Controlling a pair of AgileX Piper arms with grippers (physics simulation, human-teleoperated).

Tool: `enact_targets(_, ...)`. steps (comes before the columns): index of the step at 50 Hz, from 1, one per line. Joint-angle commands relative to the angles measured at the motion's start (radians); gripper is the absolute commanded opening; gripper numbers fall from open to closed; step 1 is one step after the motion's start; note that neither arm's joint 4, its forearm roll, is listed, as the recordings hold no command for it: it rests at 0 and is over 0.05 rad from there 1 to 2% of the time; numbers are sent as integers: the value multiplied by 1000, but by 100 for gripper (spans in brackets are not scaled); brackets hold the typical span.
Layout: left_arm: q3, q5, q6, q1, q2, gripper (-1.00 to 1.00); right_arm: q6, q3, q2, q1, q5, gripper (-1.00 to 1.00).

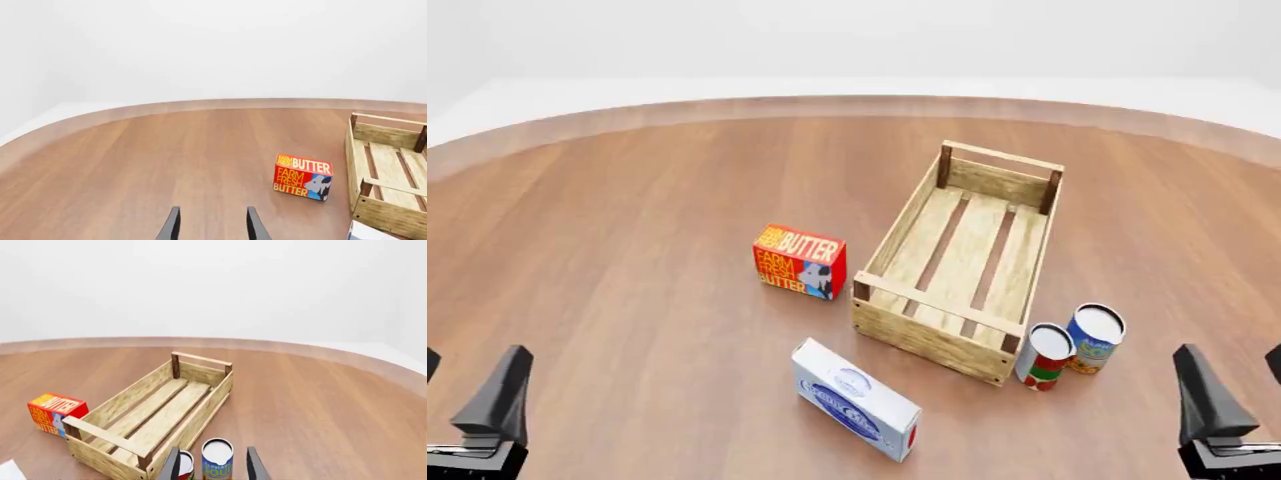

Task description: Pick up the ketchup, and put it in the wooden tray.

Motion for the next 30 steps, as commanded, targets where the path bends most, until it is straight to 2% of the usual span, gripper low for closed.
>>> enact_targets(1, 0, 0, 0, 0, 0, 100, -17, 0, 68, 5, -46, 100)
enact_targets(10, 0, 0, 0, 0, 0, 100, -42, 0, 135, 16, -94, 100)
enact_targets(13, 0, 0, 0, 0, 0, 100, -68, 0, 201, 52, -142, 100)
enact_targets(15, 0, 0, 0, 0, 0, 100, -50, 0, 258, 90, -183, 100)
enact_targets(19, 0, 0, 0, 0, 0, 100, -66, -1, 384, 161, -267, 100)
enact_targets(21, 0, 0, 0, 0, 0, 100, -65, -3, 400, 174, -277, 100)
enact_targets(24, 0, 0, 0, 0, 0, 100, -98, -37, 453, 200, -275, 100)
enact_targets(30, 0, 0, 0, 0, 0, 100, -107, -76, 508, 286, -278, 100)
